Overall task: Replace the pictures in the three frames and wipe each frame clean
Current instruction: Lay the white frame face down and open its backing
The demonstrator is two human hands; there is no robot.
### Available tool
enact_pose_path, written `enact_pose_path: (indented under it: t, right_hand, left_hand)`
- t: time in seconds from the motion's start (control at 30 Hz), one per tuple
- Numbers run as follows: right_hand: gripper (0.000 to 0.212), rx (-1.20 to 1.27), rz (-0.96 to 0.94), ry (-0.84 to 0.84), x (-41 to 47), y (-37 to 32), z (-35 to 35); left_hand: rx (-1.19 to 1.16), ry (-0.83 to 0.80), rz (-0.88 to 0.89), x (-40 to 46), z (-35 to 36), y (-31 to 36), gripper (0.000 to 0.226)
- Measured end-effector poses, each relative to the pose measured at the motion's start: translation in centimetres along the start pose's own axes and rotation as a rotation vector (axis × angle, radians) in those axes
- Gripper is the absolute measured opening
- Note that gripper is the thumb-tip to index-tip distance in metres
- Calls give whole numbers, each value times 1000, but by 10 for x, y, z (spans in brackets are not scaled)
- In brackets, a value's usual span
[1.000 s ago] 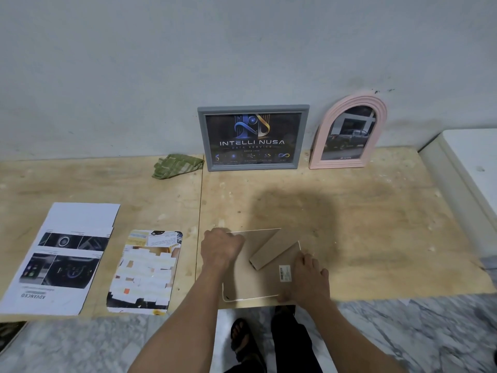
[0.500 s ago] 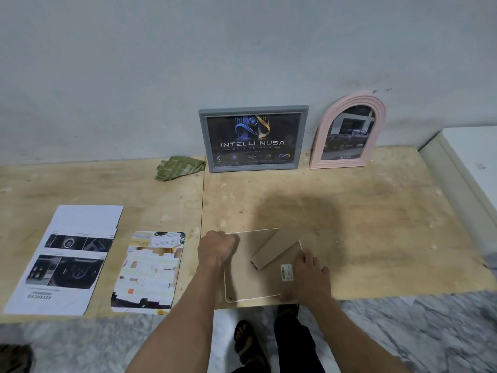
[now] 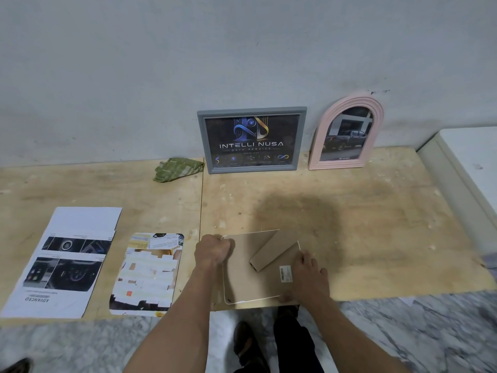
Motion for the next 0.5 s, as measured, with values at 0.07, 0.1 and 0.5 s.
enact_pose_path:
  t: [0.07,0.1,0.5]
  right_hand:
    - [122,-2,0,6,0,0,1]
    - [122,-5,0,6,0,0,2]
    - [109,59,10,6,3,3,8]
  left_hand:
    - [-24,-17,4,-4,-2,1,25]
    - [-24,-22,10,-4,-1,0,47]
    - [-105,31,11,0,11,-26,21]
Point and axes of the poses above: each hand's wrist, its own x-axis towards the middle knuckle, its own z-axis out of the palm, y = z × x, the point moved 2 cm from there along x, towards the middle knuckle, and after that the axes turned 9 degrees about y, right-handed, at the moved point
